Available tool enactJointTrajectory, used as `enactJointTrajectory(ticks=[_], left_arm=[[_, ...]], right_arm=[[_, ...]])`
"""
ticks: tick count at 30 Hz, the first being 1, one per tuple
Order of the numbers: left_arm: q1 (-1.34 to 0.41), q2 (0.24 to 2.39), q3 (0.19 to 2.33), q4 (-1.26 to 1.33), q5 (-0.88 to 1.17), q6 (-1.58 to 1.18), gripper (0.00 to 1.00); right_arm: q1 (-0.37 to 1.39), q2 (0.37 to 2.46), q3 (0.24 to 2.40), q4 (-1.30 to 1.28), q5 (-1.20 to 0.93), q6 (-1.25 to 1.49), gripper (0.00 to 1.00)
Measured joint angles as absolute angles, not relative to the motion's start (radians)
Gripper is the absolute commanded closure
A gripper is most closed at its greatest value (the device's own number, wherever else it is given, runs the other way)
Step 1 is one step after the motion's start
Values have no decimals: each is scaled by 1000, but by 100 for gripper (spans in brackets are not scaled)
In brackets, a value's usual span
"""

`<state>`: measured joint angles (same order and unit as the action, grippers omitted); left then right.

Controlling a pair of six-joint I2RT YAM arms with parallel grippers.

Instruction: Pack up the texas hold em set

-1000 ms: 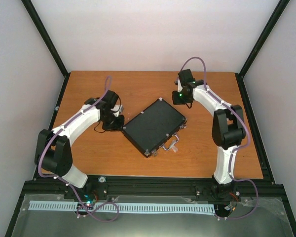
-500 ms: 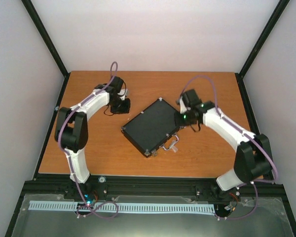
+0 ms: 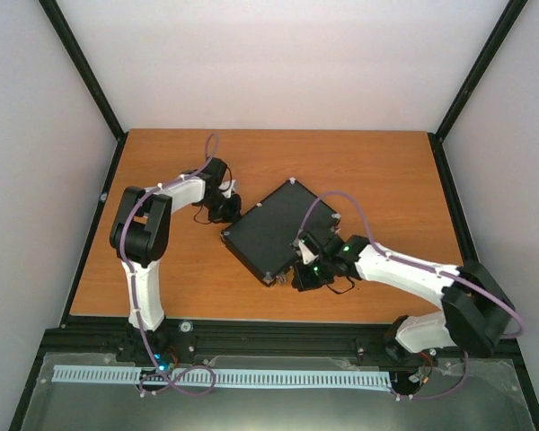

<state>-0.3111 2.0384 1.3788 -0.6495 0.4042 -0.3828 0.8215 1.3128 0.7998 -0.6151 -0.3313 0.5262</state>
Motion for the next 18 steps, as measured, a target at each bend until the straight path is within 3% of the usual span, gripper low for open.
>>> enactJointTrajectory(ticks=[7, 18], left_arm=[[-299, 2016, 1300, -537, 440, -429, 99], [-295, 2009, 1242, -408, 499, -476, 99]], right_arm=[[827, 1443, 723, -462, -389, 607, 97], [802, 1376, 450, -111, -459, 774, 97]])
